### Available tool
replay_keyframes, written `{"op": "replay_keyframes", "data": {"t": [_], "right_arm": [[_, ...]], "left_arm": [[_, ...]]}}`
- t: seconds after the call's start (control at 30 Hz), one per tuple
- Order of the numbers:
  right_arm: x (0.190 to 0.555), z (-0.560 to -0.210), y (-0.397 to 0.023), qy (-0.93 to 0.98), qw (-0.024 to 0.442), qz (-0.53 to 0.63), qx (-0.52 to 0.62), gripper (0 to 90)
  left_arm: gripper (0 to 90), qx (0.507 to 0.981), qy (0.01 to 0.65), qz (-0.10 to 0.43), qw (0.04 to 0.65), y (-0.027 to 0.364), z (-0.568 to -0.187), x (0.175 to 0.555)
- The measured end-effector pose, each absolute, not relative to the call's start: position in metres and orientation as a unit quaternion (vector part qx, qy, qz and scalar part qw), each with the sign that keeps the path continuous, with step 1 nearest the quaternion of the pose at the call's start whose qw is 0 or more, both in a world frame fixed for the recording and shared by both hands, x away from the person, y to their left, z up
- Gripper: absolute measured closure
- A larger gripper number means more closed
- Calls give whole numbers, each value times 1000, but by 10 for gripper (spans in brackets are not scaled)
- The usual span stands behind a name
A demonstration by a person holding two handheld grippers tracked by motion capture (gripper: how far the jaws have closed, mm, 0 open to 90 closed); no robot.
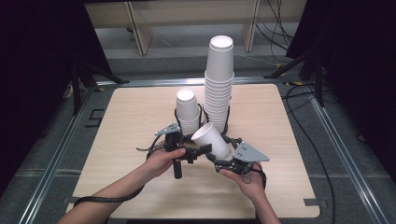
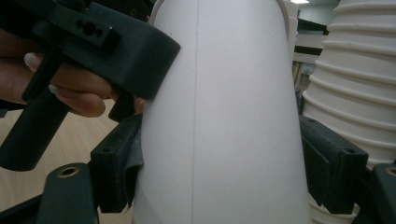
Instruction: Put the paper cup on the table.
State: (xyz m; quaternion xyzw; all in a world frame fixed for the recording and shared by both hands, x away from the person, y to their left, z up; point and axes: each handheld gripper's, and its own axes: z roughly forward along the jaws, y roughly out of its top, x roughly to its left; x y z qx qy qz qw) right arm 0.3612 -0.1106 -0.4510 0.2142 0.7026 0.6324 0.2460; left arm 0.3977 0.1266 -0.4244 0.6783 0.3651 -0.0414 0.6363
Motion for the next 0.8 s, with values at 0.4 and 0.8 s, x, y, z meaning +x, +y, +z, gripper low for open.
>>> {"op": "replay_keyframes", "data": {"t": [0.4,0.8], "right_arm": [[359,-452,-106,700,236,637,222,237],[363,-450,-106,708,249,630,199,218]], "left_arm": [[0,679,361,-54,636,123,-427,398],[53,674,354,-35,647,122,-423,399]]}}
